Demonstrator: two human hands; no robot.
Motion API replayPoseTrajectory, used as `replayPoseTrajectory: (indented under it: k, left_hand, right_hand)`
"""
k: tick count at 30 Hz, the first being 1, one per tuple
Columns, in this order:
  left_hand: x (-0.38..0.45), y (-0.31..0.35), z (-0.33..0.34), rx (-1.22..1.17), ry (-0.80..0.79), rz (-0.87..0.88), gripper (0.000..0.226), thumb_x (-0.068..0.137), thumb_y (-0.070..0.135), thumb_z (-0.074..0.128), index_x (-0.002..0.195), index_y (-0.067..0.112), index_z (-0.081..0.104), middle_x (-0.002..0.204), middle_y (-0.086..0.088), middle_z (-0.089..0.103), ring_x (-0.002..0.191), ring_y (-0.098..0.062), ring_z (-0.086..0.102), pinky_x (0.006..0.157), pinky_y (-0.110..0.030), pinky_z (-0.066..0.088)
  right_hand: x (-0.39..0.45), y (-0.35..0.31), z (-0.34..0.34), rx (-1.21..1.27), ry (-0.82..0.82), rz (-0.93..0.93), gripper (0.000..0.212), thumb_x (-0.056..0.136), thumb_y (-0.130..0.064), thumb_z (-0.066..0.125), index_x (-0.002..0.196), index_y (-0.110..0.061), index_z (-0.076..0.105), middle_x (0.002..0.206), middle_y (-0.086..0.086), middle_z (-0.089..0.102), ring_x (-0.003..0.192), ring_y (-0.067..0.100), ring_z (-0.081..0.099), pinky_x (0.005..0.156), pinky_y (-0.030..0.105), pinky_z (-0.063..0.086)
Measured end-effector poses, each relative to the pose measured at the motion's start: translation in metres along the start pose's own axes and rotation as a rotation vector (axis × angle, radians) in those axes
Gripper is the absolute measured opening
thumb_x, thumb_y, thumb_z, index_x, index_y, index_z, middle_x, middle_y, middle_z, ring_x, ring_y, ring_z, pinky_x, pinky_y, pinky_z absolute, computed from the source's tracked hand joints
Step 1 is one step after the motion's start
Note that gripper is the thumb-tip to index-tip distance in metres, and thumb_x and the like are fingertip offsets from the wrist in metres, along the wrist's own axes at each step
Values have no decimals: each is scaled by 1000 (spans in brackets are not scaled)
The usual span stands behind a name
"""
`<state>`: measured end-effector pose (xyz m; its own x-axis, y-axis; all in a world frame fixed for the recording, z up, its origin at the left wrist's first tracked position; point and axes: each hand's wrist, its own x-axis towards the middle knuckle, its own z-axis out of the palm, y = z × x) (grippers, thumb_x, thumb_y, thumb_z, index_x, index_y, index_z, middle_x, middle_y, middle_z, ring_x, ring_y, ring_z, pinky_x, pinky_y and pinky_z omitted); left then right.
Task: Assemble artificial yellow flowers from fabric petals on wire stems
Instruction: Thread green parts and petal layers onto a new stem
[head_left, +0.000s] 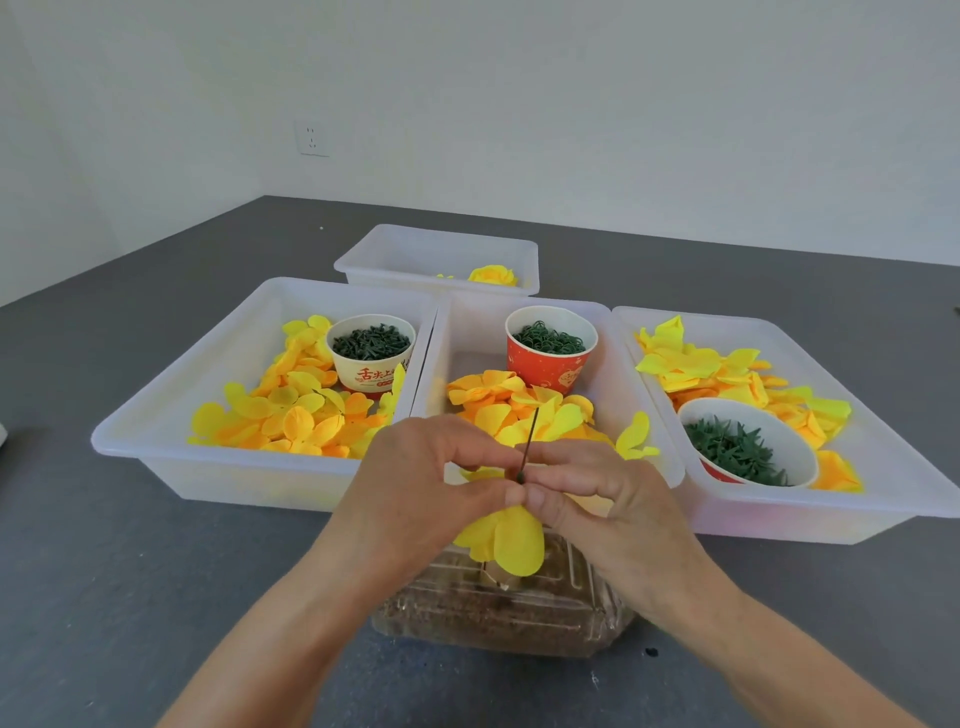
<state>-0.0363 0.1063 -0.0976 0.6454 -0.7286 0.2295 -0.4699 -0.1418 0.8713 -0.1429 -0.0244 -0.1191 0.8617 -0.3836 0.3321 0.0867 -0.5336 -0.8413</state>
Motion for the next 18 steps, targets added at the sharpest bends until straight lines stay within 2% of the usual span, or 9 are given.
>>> replayPoseTrajectory:
  k: [3, 6, 9, 11, 13, 15, 16, 17, 18]
  left_hand:
    - [1, -1, 4, -26, 51, 13, 15, 68, 18, 80, 81, 24, 77, 87, 12, 71, 70, 8, 60, 64, -6, 40]
    - [1, -2, 8, -101, 62, 12, 11, 62, 20, 80, 72, 24, 77, 83, 13, 71, 61, 9, 57, 57, -5, 38]
    - [3, -4, 8, -154, 39, -30, 10, 56, 31, 76, 65, 27, 76, 83, 18, 70, 64, 8, 59, 57, -7, 39]
    - [5, -5, 6, -131, 6, -38, 6, 60, 24, 80, 65, 25, 76, 83, 18, 69, 63, 8, 59, 57, -7, 39]
    - [6, -4, 4, -80, -30, -27, 7, 65, 17, 81, 66, 22, 76, 84, 18, 69, 62, 9, 58, 57, -7, 40]
    - [8, -4, 3, -48, -51, -24, 7, 66, 16, 81, 66, 21, 76, 85, 18, 69, 64, 9, 59, 59, -8, 42]
    - [8, -4, 3, -45, -57, -31, 7, 66, 16, 81, 66, 21, 75, 85, 18, 69, 65, 9, 59, 60, -9, 43]
    - [9, -4, 2, -48, -62, -41, 7, 66, 17, 81, 66, 20, 75, 85, 18, 69, 69, 8, 61, 63, -11, 44]
    - [10, -5, 2, -54, -67, -50, 7, 66, 17, 81, 67, 20, 75, 85, 18, 69, 75, 6, 62, 68, -15, 46]
  right_hand:
    - [2, 4, 0, 110, -1, 23, 15, 66, -44, 67, 79, -50, 72, 100, -20, 70, 105, 5, 61, 92, 45, 50]
    - [6, 5, -2, 253, -31, 149, 21, 58, -39, 75, 76, -28, 78, 98, -10, 73, 103, 6, 64, 96, 46, 48]
    - [14, 5, -15, 245, -142, 267, 21, 55, -31, 81, 73, -21, 78, 102, -8, 72, 106, 6, 63, 99, 45, 46]
    - [26, 3, -30, 301, -256, 317, 21, 56, -28, 81, 76, -20, 78, 105, -6, 72, 104, 8, 64, 94, 32, 50]
    - [43, 4, -45, 321, -120, 273, 16, 62, -23, 80, 78, -22, 78, 99, -6, 73, 98, 5, 66, 81, 16, 52]
    - [61, 13, -57, 0, 86, 81, 21, 68, -4, 79, 81, -21, 77, 99, -6, 73, 90, -9, 61, 78, 7, 44]
    - [70, 19, -60, -266, 100, -34, 29, 68, 3, 76, 88, -18, 76, 106, -3, 70, 95, -14, 55, 83, 3, 37]
    - [78, 26, -61, -513, 37, -124, 39, 68, 5, 73, 99, -19, 74, 117, 0, 64, 107, -12, 48, 90, 4, 30]
    - [85, 33, -61, -722, -77, -149, 46, 70, 2, 72, 109, -24, 70, 128, -1, 55, 119, -3, 41, 98, 12, 27]
